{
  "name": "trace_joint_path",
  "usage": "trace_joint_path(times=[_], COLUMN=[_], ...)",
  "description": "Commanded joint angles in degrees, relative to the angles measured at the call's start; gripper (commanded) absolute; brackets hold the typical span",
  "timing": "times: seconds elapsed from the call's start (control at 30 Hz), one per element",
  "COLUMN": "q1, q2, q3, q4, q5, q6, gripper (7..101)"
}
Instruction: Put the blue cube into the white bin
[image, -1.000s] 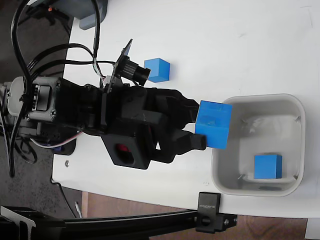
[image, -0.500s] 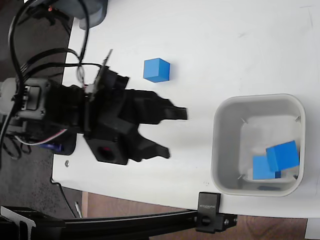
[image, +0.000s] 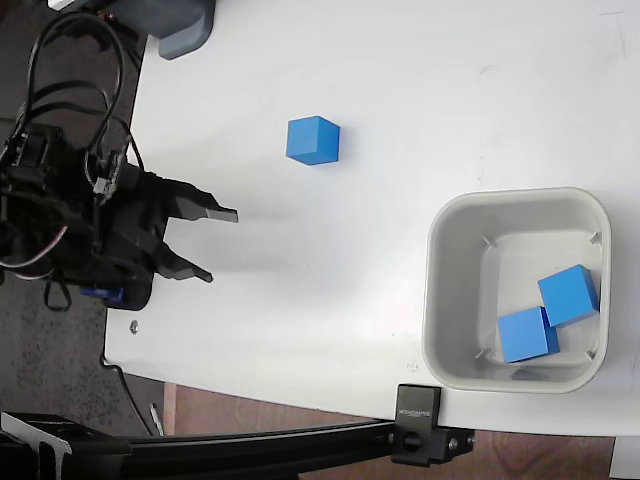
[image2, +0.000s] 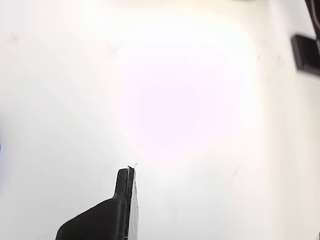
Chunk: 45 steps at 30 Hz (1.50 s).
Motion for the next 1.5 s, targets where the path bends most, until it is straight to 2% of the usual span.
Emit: trace_joint_path(times=[0.03,0.2,0.3,0.6,1.5], q1=[-4.0,-4.5,-5.7,1.2,1.2], q2=[5.9,19.0,19.1,19.1,19.1], q3=[4.1,11.8,12.9,12.9,12.9], q4=[-2.5,2.0,1.5,1.1,1.1], q5=[4.5,4.1,6.4,-2.5,-2.2], q6=[3.4,4.9,6.5,4.2,4.4], gripper=[100.0,100.0,100.3,100.3,100.3])
